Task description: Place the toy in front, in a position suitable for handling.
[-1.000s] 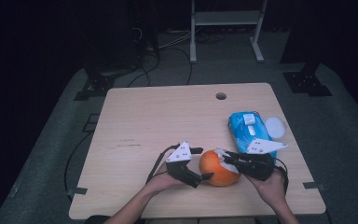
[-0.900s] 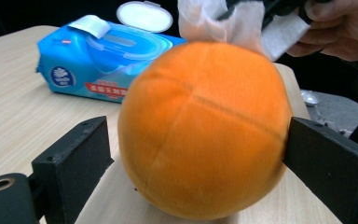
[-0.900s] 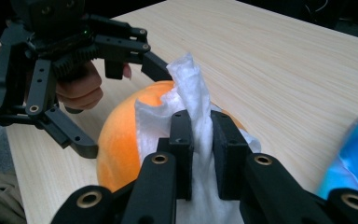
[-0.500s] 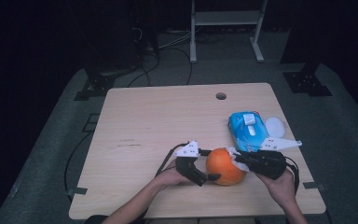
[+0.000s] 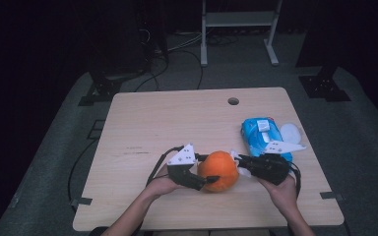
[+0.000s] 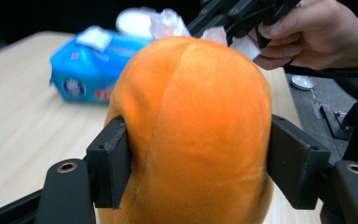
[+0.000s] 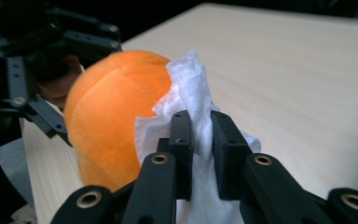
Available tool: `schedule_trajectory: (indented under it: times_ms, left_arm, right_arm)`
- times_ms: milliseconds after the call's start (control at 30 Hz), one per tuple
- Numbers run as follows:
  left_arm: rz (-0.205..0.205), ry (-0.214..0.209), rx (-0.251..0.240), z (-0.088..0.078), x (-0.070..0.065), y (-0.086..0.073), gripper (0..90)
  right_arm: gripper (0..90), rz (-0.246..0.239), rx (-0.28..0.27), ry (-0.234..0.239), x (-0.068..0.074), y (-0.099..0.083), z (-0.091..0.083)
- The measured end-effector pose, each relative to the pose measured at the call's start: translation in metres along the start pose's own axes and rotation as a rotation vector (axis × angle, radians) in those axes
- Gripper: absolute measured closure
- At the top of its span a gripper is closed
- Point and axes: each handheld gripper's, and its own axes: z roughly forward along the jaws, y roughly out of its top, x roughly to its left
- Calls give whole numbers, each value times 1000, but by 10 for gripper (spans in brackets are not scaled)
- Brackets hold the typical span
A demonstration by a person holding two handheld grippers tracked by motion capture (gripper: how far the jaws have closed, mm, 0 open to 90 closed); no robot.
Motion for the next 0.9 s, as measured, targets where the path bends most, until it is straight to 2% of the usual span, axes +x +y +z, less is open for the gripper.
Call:
schedule_trajectory:
  times_ms: [67,133,167,300,333,400,433,600,667,700,767,833,900]
  left_arm:
    - [-9,17,29,5,0,-9,305]
    - [-38,27,16,6,1,-11,316]
    - [-40,33,24,6,1,-11,321]
    - [-42,31,11,16,-1,-11,322]
    - [-28,35,15,17,-3,-11,320]
    - [-20,45,22,17,-5,-11,319]
    - [-27,43,15,16,-4,-12,320]
    - [-32,38,8,16,-2,-14,317]
    - [-32,36,2,18,-2,-14,312]
    - [-29,36,3,19,-2,-14,309]
    - [-37,40,0,20,-3,-14,305]
    - [-30,39,-1,22,-3,-13,304]
    - [-23,41,2,22,-5,-13,303]
  right_arm:
    - [791,14,38,-3,-2,-6,12]
    - [794,0,38,-16,1,-5,14]
    - [794,-26,29,-31,5,-1,13]
    - [794,-141,-19,-11,32,16,10]
    - [794,-169,-14,-2,40,19,13]
    - [795,-245,14,-42,51,22,19]
    - [795,-251,14,-45,50,22,20]
    - [795,-143,7,-80,18,11,11]
    - [795,-116,15,-92,13,6,7]
    - [795,-113,9,-91,15,5,6]
    - [794,-153,-4,-84,25,8,6]
    - [794,-177,-14,-36,38,13,9]
    - [793,-231,-1,-38,50,17,16]
